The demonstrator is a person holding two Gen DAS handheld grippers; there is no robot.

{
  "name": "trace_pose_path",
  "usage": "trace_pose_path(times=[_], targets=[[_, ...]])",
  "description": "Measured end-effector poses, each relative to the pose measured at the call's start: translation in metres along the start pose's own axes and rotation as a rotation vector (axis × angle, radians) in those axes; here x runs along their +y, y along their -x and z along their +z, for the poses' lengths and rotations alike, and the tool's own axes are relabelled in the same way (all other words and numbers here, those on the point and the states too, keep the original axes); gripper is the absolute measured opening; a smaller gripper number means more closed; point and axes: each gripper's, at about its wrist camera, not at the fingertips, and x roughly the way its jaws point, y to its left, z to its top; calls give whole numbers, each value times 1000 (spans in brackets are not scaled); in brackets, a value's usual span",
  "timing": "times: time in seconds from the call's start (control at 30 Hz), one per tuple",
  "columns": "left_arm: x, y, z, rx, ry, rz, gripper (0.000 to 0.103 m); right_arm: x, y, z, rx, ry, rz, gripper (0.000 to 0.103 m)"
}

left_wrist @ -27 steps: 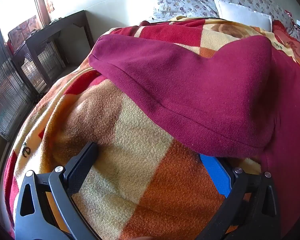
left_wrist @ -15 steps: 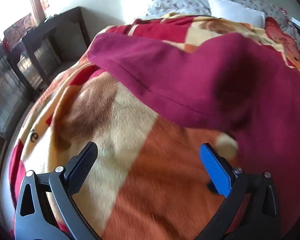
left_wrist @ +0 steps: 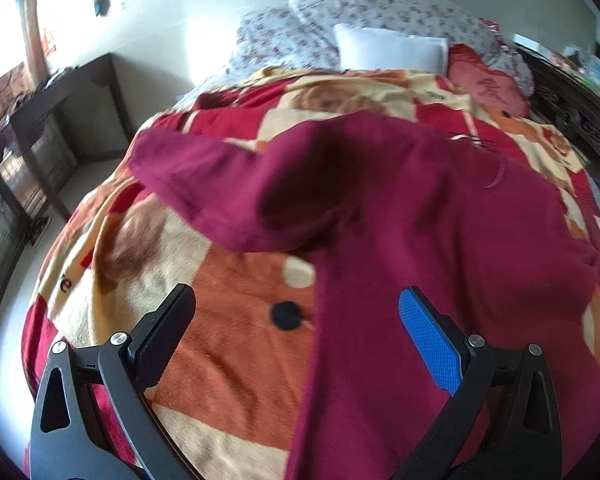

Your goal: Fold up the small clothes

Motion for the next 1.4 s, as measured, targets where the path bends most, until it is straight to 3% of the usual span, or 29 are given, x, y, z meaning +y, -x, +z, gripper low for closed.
trace_pose_path(times=[0.23, 0.37, 0.63, 1.03, 1.4], targets=[[-23, 17, 2, -24, -39, -21, 102, 67, 27, 16, -87, 116, 105, 103], [-28, 21, 5, -24, -36, -37, 102, 104, 9, 25, -109, 158, 144, 103], [-32, 20, 7, -22, -38, -45, 102, 171, -36, 27, -123, 247, 104, 103], [-35, 1, 12, 7, -28, -47, 102, 211, -73, 35, -143, 280, 103, 103], [-36, -8, 17, 19, -27, -42, 102, 217, -89, 37, -128, 264, 99, 103]])
